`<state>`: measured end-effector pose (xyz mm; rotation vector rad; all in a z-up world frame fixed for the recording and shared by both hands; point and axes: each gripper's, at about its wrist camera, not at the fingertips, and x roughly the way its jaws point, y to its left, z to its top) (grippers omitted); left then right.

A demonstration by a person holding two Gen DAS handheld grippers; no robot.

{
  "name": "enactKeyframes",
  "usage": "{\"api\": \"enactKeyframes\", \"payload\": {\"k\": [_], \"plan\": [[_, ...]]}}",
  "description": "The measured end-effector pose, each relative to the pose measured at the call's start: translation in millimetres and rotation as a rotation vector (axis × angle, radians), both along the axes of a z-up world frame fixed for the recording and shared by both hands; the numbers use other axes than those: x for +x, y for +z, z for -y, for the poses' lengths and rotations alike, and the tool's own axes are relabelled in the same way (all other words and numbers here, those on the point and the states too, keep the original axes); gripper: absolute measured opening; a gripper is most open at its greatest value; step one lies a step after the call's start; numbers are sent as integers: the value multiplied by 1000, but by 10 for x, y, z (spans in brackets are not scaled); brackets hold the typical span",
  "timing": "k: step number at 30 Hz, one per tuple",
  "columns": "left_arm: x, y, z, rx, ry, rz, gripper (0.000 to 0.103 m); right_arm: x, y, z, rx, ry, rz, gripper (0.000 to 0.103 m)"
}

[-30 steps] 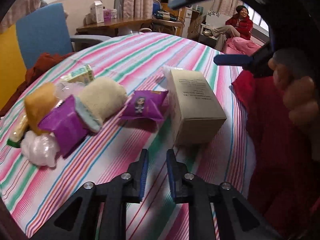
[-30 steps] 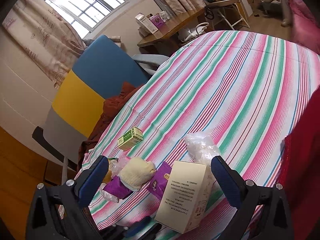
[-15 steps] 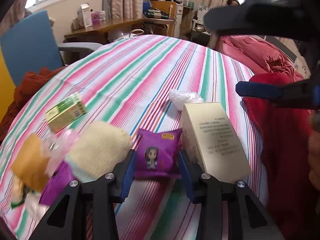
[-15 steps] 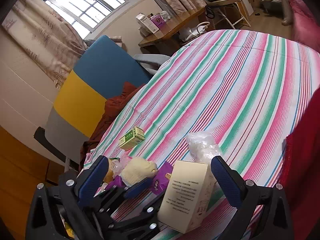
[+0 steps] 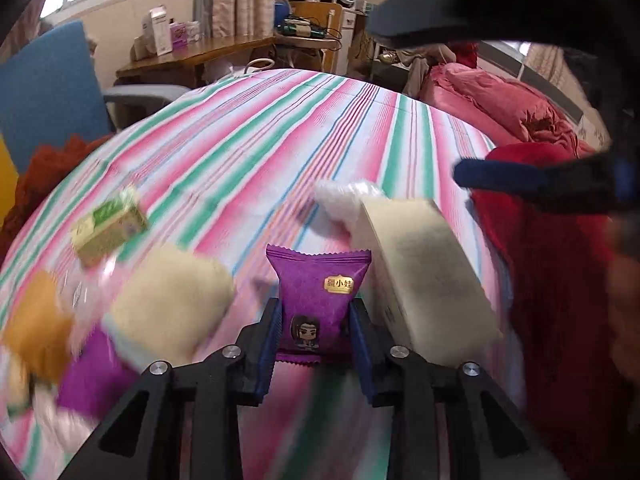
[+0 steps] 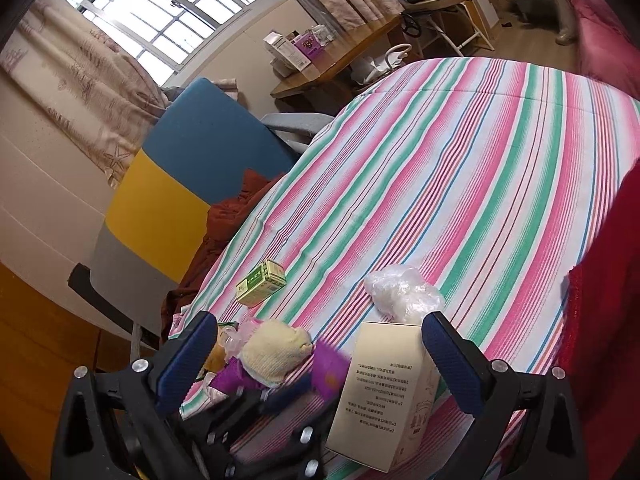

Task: Organize objects
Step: 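Grasp the beige paper box with the right gripper while the left holds the packet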

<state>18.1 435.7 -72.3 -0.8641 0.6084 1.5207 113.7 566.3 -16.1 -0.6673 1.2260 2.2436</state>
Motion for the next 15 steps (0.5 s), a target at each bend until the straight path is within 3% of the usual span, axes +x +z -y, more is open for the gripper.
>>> {"api": "enactKeyframes", "payload": {"k": [11,15], "plan": [[126,65,1001,13,199,114,34,-16,4,13,14,-2,31,103],[96,38,1126,-13,269,88,41,-28,9,22,23,3,45,103]]}}
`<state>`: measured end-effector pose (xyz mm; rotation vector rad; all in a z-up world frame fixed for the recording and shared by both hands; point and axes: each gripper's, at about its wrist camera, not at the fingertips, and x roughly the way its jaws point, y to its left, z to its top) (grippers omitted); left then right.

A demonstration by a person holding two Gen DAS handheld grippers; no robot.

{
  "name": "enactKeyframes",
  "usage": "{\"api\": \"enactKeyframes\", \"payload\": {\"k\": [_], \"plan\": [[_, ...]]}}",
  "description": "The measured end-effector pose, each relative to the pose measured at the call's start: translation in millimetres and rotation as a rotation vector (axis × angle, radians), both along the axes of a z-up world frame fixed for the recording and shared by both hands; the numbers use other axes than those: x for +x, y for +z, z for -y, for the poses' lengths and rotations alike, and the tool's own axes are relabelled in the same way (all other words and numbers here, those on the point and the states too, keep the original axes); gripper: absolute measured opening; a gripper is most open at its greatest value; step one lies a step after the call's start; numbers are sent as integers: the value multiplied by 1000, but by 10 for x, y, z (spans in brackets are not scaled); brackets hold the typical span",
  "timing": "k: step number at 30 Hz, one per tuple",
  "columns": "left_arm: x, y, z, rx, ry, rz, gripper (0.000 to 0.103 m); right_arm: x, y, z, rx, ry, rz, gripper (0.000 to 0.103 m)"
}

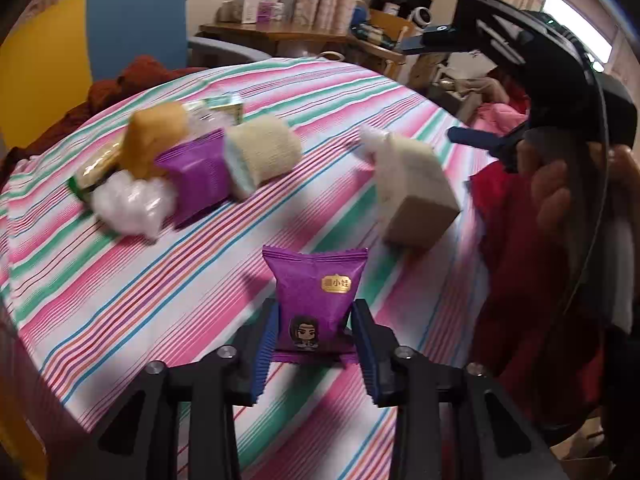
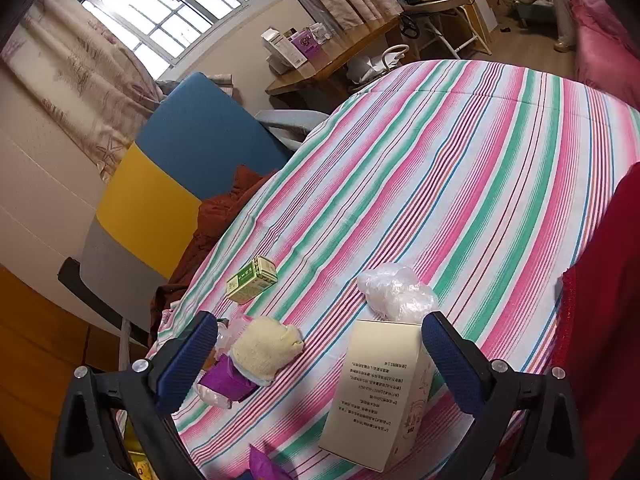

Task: Organize objects
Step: 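Grasp the beige paper box with the right gripper while the left holds the packet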

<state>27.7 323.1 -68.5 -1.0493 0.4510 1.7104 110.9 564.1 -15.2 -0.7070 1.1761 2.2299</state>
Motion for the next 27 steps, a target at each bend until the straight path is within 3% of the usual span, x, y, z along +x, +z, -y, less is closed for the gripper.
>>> {"api": "enactKeyframes", "payload": {"k": [5,12,14,16,22,27], "plan": [[-50,-7,-69,-9,-18,-1,53,8,-18,-10,-11,-7,9,103],[-118,-99,-248,-32,-41,19,53,-21,-26,-6,1,-12,49,103],[-137,-161,-234,-29,-28,21,43,-28,-28,-5,4,-15,62,103],[-140,-181,-175,-4,-17,34,42,-31,-38,-8,3,-21,77,103],[-70,-143,90,11,36,29,41,-84,-127,-42,-10,-56,187,103],[10,-69,311,33,48,36,41,-266,-268,-30,-20,-5,340,103]]}}
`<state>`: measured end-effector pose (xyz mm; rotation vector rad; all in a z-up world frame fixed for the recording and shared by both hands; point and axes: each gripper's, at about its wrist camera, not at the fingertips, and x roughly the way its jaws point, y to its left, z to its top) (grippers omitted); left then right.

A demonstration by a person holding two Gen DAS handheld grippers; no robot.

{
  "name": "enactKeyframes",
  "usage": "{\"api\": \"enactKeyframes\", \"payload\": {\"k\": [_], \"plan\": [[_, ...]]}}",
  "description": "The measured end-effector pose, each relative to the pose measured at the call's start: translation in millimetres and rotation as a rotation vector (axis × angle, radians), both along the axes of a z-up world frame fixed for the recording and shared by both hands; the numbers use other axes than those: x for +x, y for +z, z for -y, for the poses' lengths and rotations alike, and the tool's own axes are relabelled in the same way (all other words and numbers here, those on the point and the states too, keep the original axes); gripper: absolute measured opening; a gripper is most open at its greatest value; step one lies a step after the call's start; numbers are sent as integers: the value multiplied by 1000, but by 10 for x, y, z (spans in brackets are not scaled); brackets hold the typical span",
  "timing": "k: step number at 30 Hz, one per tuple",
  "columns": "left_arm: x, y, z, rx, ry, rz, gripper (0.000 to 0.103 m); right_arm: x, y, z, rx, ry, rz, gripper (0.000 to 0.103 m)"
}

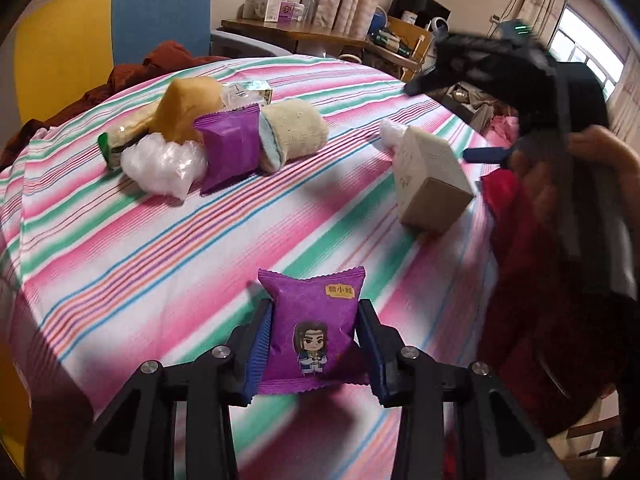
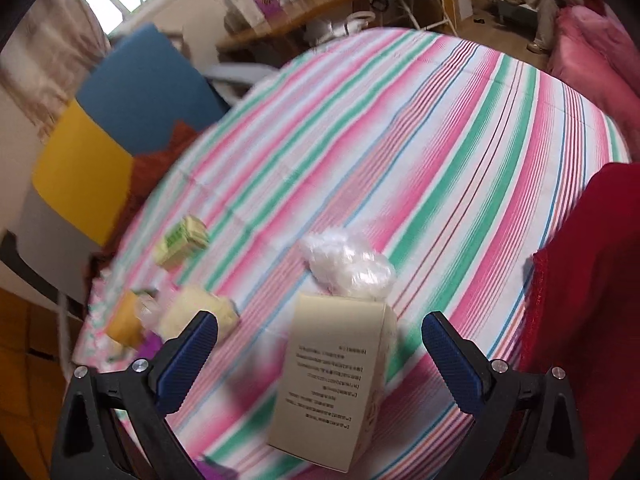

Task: Organize objects
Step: 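Grasp the beige paper box with the right gripper while the left holds the packet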

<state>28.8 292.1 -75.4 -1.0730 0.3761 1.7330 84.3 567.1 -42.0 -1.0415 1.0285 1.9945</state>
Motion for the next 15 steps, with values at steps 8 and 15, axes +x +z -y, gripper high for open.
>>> {"api": "enactKeyframes", "payload": {"k": [8,15], "plan": [[137,317,315,87,21,-30,41,-304,-190,254,41,147,247,62],[116,577,683,161,87,-49,42,-229,-61,587,59,268,184,51]]}}
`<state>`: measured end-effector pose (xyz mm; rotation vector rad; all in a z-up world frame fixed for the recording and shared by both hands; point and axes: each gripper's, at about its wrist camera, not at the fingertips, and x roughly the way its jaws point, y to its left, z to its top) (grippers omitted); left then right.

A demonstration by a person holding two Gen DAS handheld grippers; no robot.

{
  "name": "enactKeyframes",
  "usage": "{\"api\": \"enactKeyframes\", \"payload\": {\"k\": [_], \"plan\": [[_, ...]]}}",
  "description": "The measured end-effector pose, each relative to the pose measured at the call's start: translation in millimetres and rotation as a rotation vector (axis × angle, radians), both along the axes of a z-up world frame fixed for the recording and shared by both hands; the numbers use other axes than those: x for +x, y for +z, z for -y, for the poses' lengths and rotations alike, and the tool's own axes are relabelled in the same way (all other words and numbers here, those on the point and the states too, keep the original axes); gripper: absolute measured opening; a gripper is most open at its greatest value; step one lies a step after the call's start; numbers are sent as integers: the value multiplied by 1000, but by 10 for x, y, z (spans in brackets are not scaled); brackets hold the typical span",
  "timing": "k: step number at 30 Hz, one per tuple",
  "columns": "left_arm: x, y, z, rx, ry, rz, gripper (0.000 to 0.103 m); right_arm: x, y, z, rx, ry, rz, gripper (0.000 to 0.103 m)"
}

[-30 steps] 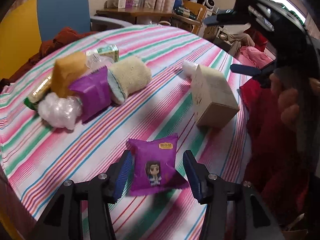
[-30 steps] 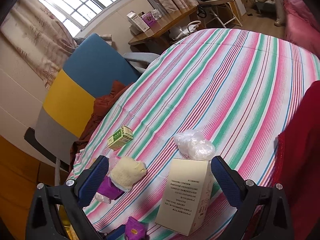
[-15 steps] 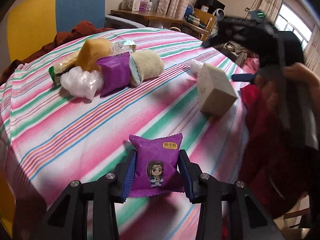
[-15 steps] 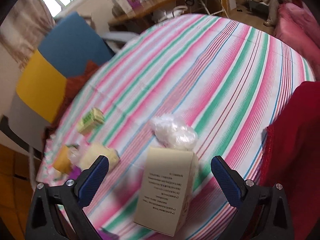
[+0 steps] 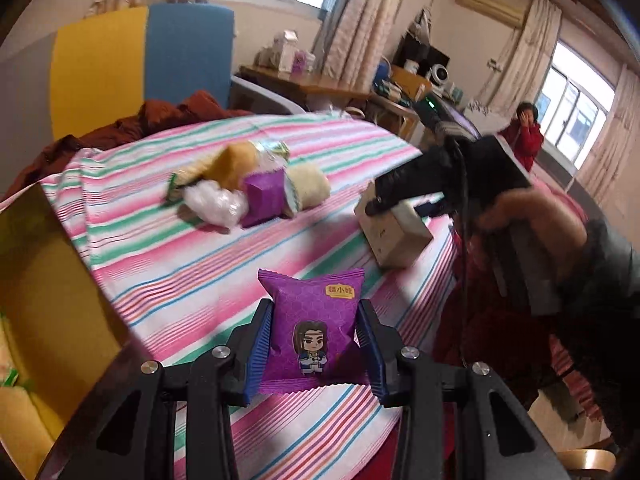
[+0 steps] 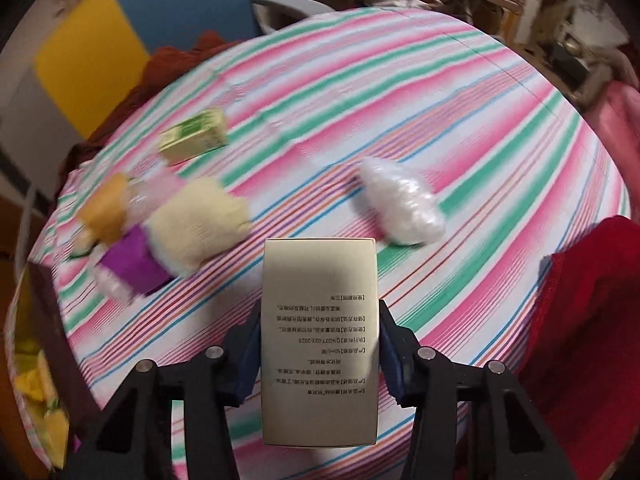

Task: Organize objects
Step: 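Grasp the beige paper box with the right gripper while the left holds the packet, then lower packet and box into the gold tray and open both grippers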

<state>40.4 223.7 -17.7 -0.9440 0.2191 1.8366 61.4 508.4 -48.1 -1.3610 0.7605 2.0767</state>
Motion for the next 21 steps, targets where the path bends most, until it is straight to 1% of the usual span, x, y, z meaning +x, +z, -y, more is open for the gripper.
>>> {"api": "enactKeyframes", "payload": {"k": [3,7,10,14,17,21], "plan": [[-48,61,172,19,47,-5,42,47,200,247,12,75,-107,51],[-164,182,528,50,152,-3,42,15,442,581,27,171,-194,51],[-284,245,796,74,233,-8,42,-172,670,946,38,264,-251,51],[-515,309,1206,89,370,-16,42,-460,921,1551,35,413,-333,51],[-672,331,1509,87,472,-31,42,-702,1013,1990,27,515,-366,51],[-834,319,1871,88,593,-34,42,-923,1036,2450,34,628,-372,51]]}}
